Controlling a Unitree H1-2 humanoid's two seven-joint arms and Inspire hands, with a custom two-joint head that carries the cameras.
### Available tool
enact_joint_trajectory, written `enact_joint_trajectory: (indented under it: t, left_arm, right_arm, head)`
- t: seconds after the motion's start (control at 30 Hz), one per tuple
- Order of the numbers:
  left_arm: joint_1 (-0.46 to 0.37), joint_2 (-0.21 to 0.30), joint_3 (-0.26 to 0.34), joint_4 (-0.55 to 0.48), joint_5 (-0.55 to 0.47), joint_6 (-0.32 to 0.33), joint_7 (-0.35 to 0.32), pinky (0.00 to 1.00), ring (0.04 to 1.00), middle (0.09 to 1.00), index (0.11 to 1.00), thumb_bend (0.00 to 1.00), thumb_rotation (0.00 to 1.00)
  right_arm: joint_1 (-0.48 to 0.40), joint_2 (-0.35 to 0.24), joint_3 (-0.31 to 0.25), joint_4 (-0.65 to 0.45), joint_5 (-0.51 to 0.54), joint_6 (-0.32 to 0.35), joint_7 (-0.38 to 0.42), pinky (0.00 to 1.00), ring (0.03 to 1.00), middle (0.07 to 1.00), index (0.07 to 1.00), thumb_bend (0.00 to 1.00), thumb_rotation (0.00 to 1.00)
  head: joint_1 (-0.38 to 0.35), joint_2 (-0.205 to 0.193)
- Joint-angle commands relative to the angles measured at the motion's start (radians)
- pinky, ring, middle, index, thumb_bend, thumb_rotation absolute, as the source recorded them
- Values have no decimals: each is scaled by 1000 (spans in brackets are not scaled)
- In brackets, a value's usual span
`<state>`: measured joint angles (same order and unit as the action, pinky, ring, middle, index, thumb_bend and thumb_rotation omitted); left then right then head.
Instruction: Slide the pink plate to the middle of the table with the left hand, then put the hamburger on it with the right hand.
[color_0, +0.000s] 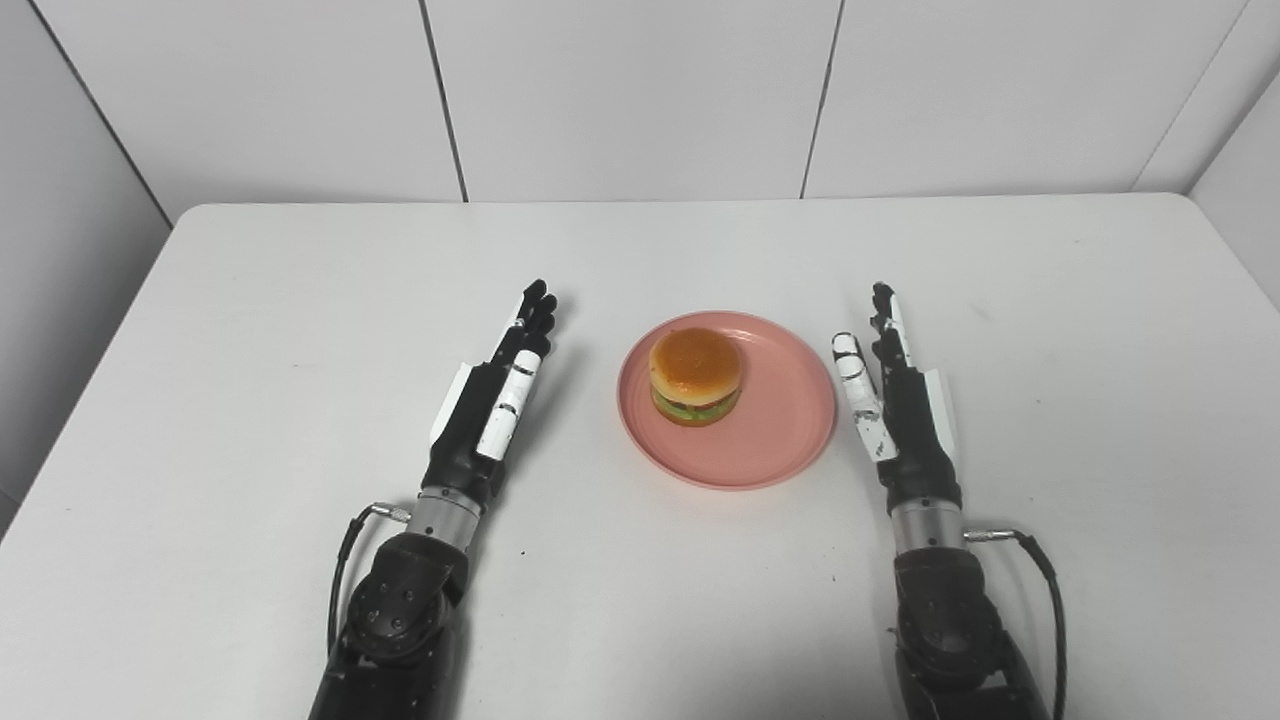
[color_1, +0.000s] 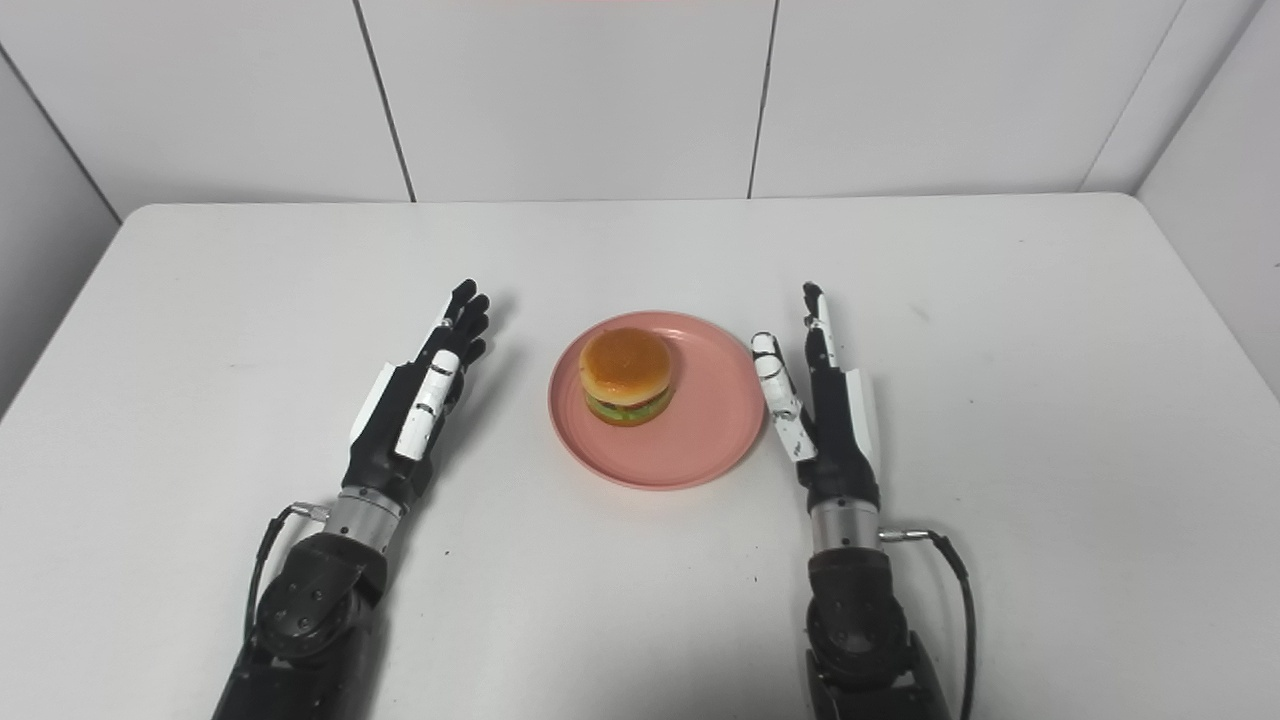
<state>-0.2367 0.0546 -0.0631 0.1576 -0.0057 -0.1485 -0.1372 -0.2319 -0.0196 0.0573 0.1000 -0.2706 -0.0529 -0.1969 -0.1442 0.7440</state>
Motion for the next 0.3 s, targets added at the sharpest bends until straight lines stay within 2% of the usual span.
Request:
enact_joint_trajectory:
  t: [0.0,0.27]
  left_arm:
    - [59,5,-1,44,-4,-21,-3,1000,1000,1000,1000,378,1000]
    - [75,0,-3,-10,-15,20,-8,1000,1000,1000,1000,374,1000]
  right_arm:
    - [-1,1,-1,5,-2,-45,-6,967,993,992,982,229,1000]
    - [15,13,3,-44,-4,-2,4,938,975,982,976,230,1000]
  head:
    - [1,1]
    - [-2,13]
